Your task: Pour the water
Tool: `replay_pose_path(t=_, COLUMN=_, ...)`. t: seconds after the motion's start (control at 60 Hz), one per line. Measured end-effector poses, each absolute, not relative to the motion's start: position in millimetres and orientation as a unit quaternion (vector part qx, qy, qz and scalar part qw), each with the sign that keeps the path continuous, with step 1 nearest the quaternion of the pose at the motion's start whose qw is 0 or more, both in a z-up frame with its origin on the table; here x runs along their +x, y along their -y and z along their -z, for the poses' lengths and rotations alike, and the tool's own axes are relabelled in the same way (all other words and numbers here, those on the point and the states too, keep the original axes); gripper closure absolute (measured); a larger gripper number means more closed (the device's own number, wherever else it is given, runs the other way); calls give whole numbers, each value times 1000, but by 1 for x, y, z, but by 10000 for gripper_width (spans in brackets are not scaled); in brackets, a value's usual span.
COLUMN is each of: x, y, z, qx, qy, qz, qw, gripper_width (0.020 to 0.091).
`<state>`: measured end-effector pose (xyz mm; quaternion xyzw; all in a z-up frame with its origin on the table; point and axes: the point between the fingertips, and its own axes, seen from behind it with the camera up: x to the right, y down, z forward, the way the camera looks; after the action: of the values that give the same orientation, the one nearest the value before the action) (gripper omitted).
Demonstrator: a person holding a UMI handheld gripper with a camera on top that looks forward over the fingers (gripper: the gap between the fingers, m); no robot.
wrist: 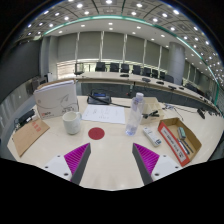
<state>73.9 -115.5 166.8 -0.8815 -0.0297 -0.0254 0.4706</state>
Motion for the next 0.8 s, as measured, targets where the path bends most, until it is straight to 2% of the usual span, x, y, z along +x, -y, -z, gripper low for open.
replay_pose_path(t=0.233, x=151, y=1, z=-137, qx=-861, qy=28, qz=5, qw=509, gripper_width=240)
replay_pose_path(t=0.483, x=184, y=-106, z=-101, qx=-843, qy=30, qz=7, qw=536, gripper_width=242)
replay_pose_path(t=0.583, x=184, y=-126, z=-87, qx=-842, qy=22, qz=7, qw=538, gripper_width=252)
replay_pose_path(t=0.633, x=185, y=-138, z=-80, qx=-843, qy=15, qz=4, qw=538, gripper_width=303)
replay_pose_path(t=0.783, x=185, y=-154, z=-77, qx=-833, qy=16, qz=13, qw=553, gripper_width=576)
replay_pose_path(t=0.8, x=185, y=-154, z=-77, qx=-832, qy=16, qz=15, qw=555, gripper_width=577)
